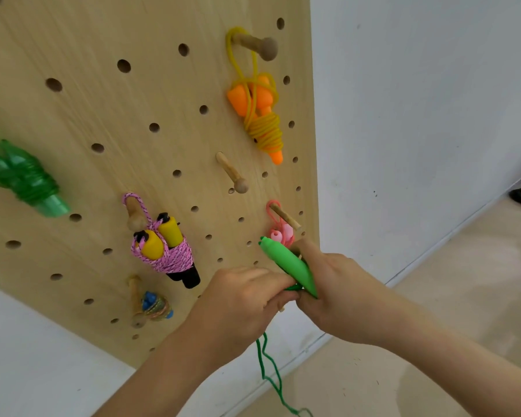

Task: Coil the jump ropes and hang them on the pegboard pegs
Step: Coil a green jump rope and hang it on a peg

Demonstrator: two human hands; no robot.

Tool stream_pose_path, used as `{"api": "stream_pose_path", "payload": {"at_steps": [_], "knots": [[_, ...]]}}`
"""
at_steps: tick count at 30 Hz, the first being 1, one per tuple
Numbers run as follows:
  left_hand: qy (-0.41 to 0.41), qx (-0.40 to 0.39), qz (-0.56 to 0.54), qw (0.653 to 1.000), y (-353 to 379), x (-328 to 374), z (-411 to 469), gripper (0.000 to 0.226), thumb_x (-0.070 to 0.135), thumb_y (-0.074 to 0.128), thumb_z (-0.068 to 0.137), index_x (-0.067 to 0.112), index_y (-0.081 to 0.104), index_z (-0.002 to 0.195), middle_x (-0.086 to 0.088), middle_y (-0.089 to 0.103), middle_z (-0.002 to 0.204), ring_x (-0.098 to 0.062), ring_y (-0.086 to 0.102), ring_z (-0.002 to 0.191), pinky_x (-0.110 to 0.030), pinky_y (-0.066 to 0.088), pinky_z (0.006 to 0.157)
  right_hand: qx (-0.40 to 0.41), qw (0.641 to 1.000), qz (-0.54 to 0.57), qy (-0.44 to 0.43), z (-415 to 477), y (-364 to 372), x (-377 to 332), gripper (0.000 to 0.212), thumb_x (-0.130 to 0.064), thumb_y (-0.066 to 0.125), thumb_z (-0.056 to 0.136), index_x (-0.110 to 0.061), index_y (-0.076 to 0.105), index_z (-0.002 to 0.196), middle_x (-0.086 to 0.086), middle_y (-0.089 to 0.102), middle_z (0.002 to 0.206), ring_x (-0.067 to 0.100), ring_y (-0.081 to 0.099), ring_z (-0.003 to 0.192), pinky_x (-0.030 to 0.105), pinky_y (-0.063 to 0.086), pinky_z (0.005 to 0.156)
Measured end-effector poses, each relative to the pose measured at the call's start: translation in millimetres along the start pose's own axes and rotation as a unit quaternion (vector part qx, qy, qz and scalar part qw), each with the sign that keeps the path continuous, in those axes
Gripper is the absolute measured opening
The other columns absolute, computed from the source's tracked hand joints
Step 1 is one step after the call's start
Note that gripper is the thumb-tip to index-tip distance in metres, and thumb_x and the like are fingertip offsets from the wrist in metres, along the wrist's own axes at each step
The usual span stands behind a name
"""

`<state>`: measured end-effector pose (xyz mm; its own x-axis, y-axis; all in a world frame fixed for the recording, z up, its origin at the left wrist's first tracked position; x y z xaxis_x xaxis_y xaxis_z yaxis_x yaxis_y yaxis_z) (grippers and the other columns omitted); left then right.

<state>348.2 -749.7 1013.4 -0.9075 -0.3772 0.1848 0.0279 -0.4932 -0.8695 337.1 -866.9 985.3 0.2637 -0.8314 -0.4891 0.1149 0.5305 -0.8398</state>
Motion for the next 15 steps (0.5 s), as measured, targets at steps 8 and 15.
{"api": "stream_pose_path", "payload": {"at_steps": [8,15], "knots": [[0.139,-0.120,0.192,0.964,-11,16,3,0.017,0.016,0.072,0.081,0.015,0.065,0.097,0.001,0.053,0.064,-0.019,0.046,0.052,-0.031,0.043,0.040,-0.149,0.989,0.020,0.001,-2,7,-8,0.017,-0.023,0.055,0.086,-0.016,0.048,0.100,-0.010,0.044,0.066,0.009,0.042,0.053,0.019,0.031,0.048],[0.122,-0.080,0.164,0.976,-37,0,17,0.029,0.042,0.052,0.092,0.020,0.070,0.087,0.004,0.056,0.077,-0.012,0.046,0.058,-0.028,0.039,0.042,-0.240,0.958,0.155,-0.034,4,-6,-16,0.018,-0.011,0.059,0.082,-0.025,0.047,0.082,-0.004,0.044,0.066,0.012,0.039,0.057,0.030,0.037,0.055]]}}
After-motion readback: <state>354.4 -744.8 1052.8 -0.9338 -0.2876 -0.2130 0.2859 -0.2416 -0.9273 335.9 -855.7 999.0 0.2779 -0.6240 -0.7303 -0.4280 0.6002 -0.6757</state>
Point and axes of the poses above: each hand's wrist, its own z-axis towards the middle knuckle, its own y-axis out of the palm, x = y × z, the point moved 6 cm from there along z, towards the middle knuckle
